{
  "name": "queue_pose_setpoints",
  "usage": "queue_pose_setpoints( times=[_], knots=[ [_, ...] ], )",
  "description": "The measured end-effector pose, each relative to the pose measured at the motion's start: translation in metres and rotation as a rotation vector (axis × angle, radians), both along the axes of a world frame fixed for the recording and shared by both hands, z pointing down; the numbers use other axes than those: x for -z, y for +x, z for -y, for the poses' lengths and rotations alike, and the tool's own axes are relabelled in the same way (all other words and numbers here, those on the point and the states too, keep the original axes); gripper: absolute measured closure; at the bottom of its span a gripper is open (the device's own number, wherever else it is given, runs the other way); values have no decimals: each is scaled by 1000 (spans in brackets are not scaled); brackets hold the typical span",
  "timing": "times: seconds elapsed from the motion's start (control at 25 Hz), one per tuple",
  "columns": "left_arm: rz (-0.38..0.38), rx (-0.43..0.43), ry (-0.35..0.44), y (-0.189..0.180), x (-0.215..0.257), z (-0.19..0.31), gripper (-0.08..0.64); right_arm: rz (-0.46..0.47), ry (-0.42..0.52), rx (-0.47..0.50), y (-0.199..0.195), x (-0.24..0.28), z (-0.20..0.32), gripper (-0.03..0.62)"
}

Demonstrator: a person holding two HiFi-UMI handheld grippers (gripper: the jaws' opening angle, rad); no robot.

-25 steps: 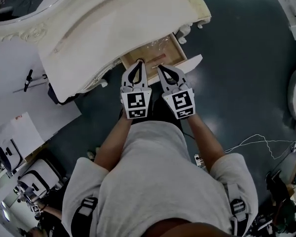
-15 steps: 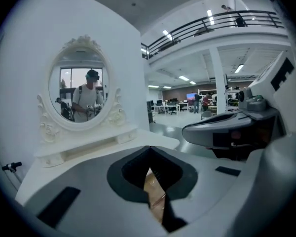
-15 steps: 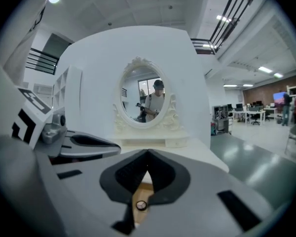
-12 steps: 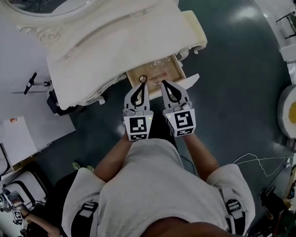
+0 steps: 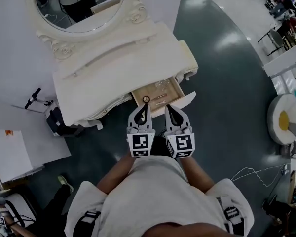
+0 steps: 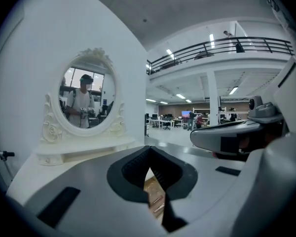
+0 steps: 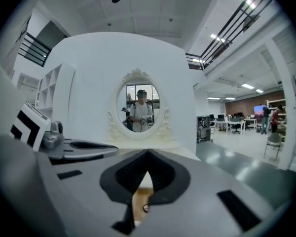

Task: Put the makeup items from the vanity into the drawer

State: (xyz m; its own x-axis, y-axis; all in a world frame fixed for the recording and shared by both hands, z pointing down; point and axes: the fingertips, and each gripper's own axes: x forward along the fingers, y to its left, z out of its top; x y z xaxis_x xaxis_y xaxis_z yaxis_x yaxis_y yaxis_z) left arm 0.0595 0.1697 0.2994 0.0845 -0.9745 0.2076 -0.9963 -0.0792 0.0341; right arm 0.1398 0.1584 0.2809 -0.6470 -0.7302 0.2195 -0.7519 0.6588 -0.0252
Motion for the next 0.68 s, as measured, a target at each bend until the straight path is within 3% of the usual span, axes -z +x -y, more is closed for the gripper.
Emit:
queue_pose_setpoints(
  times=[0.28,0.68],
  knots=[
    [11,-46,56,-21,20,-16,554,22,27,-69,-7,11,-30,578],
    [-13,-141,91,18,29,-47,554,8,55,-119,20,16,-63,578]
  ],
)
